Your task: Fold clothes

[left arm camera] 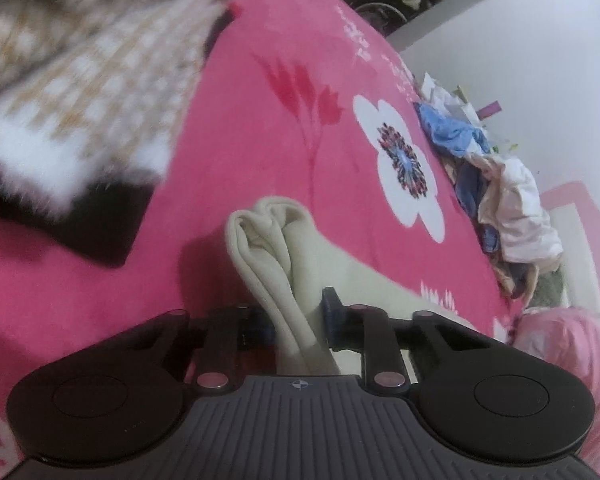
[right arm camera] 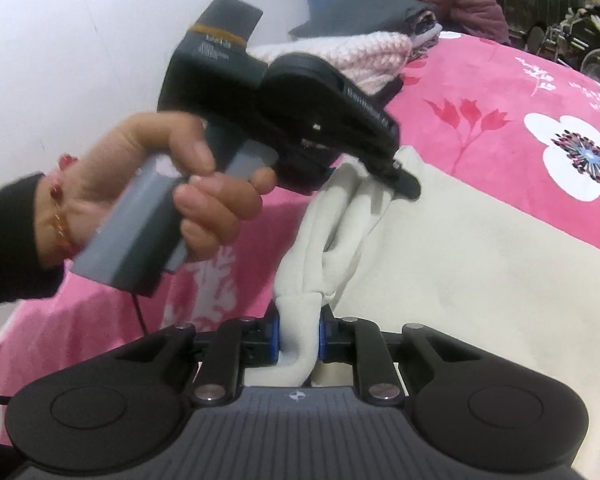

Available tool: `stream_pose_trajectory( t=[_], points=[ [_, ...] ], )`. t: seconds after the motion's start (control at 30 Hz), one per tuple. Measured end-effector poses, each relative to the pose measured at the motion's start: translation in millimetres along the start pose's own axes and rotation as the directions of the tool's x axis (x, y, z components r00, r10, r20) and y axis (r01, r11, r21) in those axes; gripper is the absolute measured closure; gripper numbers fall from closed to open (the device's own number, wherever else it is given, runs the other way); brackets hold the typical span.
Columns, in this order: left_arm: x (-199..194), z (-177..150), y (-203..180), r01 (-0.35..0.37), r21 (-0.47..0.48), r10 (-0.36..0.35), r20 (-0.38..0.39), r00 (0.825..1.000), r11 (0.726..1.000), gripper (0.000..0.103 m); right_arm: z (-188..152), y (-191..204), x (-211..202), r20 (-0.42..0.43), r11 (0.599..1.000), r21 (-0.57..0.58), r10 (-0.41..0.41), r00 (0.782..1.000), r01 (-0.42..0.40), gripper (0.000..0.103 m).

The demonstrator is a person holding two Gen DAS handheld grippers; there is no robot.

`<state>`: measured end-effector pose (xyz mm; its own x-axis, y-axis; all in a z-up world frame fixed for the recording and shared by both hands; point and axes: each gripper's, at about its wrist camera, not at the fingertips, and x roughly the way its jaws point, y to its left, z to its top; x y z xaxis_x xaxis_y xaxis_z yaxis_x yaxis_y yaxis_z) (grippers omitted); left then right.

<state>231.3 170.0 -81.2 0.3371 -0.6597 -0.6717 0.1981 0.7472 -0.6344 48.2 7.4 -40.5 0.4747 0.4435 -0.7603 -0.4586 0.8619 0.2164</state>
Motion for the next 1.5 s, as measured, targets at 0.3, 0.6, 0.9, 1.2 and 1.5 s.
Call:
stream_pose_trajectory(
  t=[0.3, 0.6, 0.9, 1.2, 1.5],
  points=[
    [-21.9, -4.4, -73.1, 0.019, 0.217, -0.033, 0.060, 0.998, 0.976, 0.088, -7.2, -33.2, -52.6, 0.087, 0.987, 0.111, 0.108, 0.990, -0.117, 0.085],
    [-2.7, -12.9, -144.2, 0.113, 0.351, -0.120, -0.001, 0.993, 0.929, 0.089, -38.3, -86.9, -117.0, 0.252, 0.952, 0.217, 0.160, 0.954, -0.217, 0.086],
    [66.6, -33.3, -210.6, 0.199, 0.438, -0.145, -0.152, 0.978, 0.877, 0.089, -76.8, -149.3, -162.7, 0.321, 0.902, 0.373, 0.096, 0.942, -0.218, 0.087],
    [133.4, -64.4, -274.2, 0.246, 0.548, -0.092, -0.294, 0.951, 0.800, 0.089, -132.5, -202.6, -203.2, 0.324, 0.807, 0.575, -0.069, 0.943, -0.139, 0.087],
    [165.5, -100.4, -325.8, 0.351, 0.639, -0.109, -0.387, 0.916, 0.685, 0.090, -177.8, -225.7, -225.9, 0.308, 0.733, 0.675, -0.171, 0.936, -0.088, 0.087]
  ],
)
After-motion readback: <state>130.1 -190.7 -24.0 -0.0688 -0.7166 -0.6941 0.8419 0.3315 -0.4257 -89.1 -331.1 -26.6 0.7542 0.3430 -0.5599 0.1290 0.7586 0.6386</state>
